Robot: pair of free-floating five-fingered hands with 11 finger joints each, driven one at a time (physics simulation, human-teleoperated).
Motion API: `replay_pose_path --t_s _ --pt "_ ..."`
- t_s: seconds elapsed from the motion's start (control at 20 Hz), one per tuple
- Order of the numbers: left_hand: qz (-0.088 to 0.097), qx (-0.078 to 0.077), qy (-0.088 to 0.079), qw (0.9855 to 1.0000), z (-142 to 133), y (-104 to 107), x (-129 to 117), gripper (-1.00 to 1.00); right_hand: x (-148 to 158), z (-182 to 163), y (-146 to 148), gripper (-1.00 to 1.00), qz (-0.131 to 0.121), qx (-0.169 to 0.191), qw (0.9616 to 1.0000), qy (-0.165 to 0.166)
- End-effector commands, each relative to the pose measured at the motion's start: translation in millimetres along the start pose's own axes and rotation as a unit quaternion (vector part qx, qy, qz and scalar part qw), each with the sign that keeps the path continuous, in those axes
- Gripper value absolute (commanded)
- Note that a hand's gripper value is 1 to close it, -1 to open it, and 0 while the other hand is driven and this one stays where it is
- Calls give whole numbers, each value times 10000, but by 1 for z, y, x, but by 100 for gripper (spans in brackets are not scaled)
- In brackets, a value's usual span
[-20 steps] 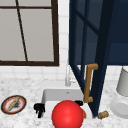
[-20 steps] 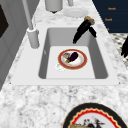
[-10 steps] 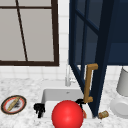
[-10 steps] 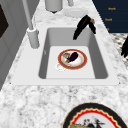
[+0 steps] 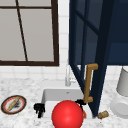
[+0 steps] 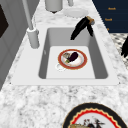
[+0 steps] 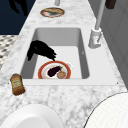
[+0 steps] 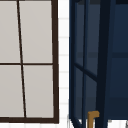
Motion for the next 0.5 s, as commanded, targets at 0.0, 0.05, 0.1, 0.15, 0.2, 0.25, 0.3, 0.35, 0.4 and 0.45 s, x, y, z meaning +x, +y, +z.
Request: replay_pose_path --t_s 0.0,0.05,0.1,0.15,0.2,0.25,0.3,0.35,0.4,0.45 --pt "0 0 0 10000 0 0 0 0 -3 -6 8 -100 688 -195 9974 -123" --pt "0 0 0 10000 0 0 0 0 -3 -8 10 -100 708 -238 9971 -129" --pt "0 0 0 10000 0 0 0 0 -4 -10 12 -100 725 -257 9969 -145" --pt "0 0 0 10000 0 0 0 0 -5 -12 15 -100 727 -153 9971 -155" --pt "0 0 0 10000 0 0 0 0 -6 -14 18 -100 701 -42 9974 -173" --pt "0 0 0 10000 0 0 0 0 -7 -18 22 -100 679 2 9975 -210" --pt "0 0 0 10000 0 0 0 0 -6 -21 26 -100 666 56 9975 -232" --pt "0 0 0 10000 0 0 0 0 -5 -20 30 -100 653 152 9975 -217" --pt "0 0 0 10000 0 0 0 0 -6 -22 31 -100 658 210 9974 -195" --pt "0 0 0 10000 0 0 0 0 -7 -23 33 -100 659 254 9973 -185"
